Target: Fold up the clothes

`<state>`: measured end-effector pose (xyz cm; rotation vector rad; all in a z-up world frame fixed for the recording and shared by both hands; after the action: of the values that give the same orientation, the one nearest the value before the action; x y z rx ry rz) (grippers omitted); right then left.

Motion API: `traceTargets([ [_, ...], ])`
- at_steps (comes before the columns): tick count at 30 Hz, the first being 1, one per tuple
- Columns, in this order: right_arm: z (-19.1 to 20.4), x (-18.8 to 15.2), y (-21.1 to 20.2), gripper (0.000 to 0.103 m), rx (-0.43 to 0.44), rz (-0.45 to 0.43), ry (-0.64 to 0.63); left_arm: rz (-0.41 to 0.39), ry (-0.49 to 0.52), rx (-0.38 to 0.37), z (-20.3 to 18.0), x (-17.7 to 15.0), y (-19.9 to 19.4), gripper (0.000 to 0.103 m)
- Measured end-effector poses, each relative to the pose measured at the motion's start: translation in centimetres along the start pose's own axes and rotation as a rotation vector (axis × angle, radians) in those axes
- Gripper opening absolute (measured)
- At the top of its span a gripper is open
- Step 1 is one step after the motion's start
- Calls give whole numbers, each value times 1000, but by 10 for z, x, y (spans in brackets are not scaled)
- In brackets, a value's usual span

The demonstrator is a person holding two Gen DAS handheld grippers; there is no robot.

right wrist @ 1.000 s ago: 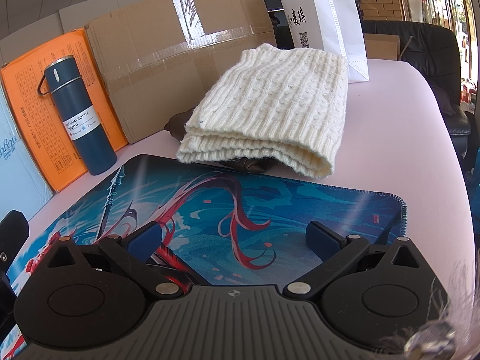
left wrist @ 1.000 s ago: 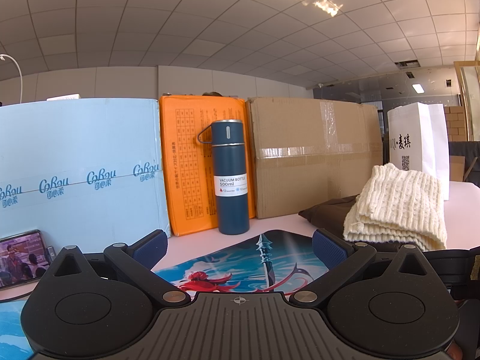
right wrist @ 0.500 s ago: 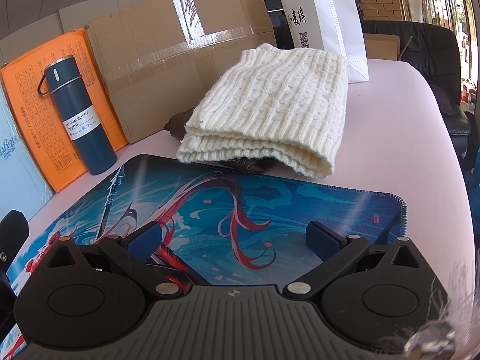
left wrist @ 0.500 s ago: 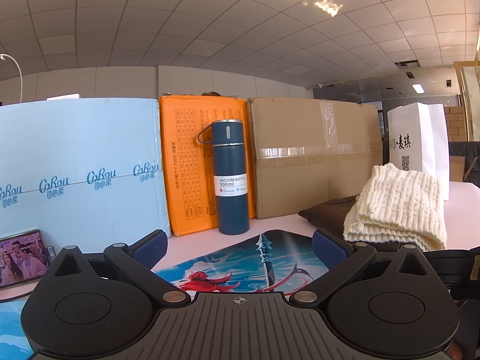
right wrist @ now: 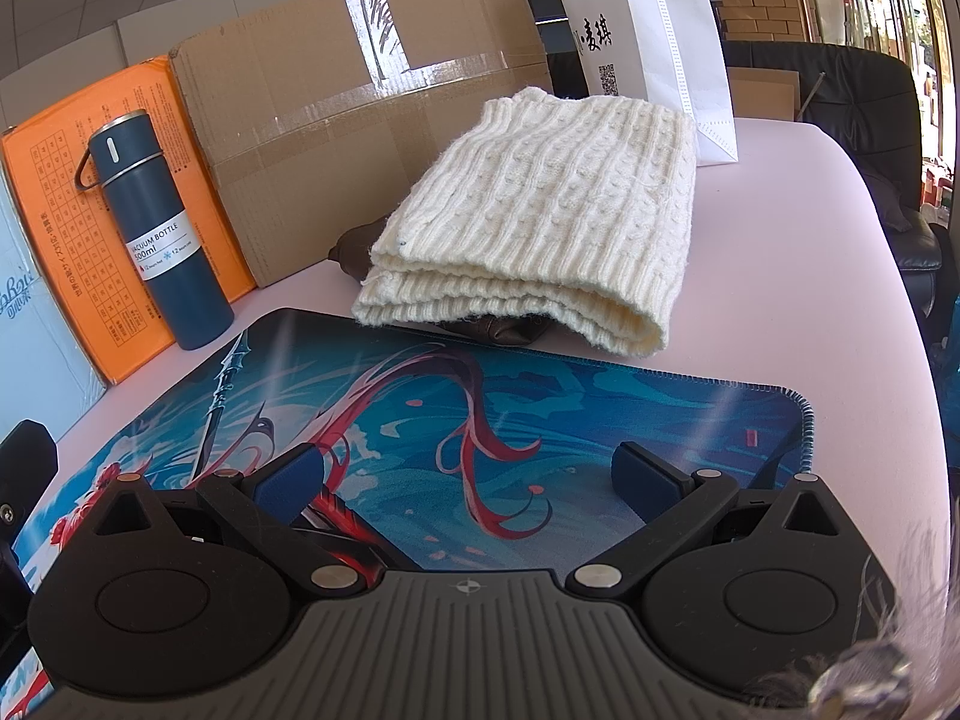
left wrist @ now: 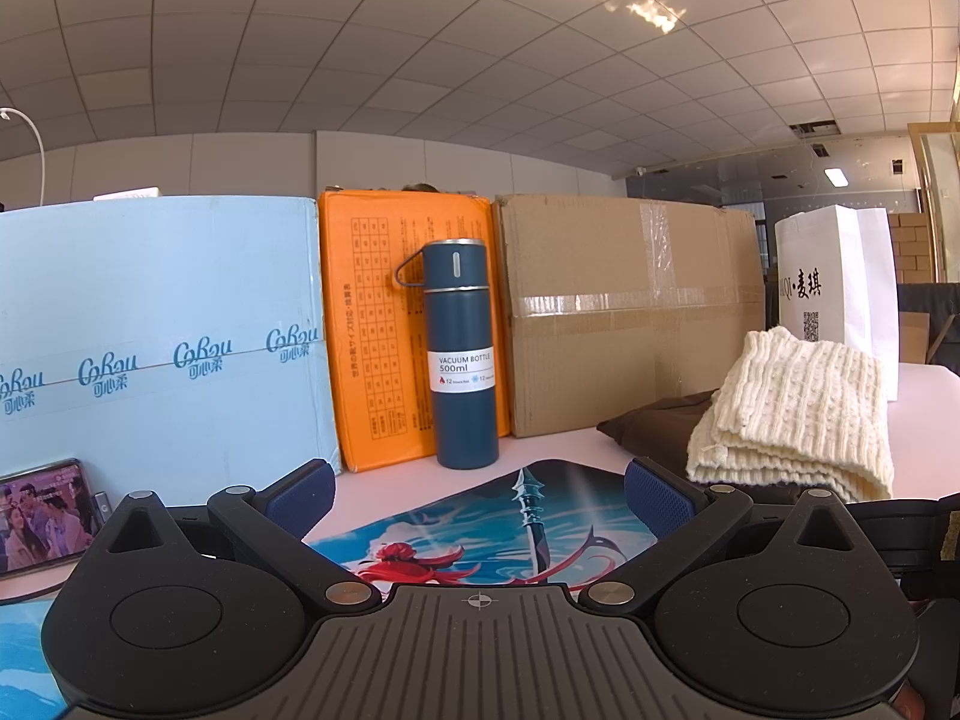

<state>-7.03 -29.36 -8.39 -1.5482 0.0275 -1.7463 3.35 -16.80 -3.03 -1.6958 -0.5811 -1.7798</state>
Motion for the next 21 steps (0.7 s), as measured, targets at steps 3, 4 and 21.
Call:
traceTargets([
  [3, 0, 0, 0, 103, 0, 0, -1, 0, 0, 0, 0, 0, 0, 103],
  [4, 0, 0, 0, 103, 0, 0, 0, 1, 0, 0, 0, 0, 0, 103],
  [21, 0, 0, 0, 103, -3, 2, -5, 2, -4, -1, 0, -1, 1, 103],
])
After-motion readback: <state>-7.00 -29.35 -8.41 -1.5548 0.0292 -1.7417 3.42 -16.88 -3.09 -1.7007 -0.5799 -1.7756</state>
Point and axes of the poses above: each gripper's, at about its wrist camera, not at the fingertips, and y roughly the way its jaws point, z to its left, x to its top, the point moved 6 cm from there along y, roughly the way its jaws point, and after that the axes turned 3 degrees about -z, right-handed, at the moved point
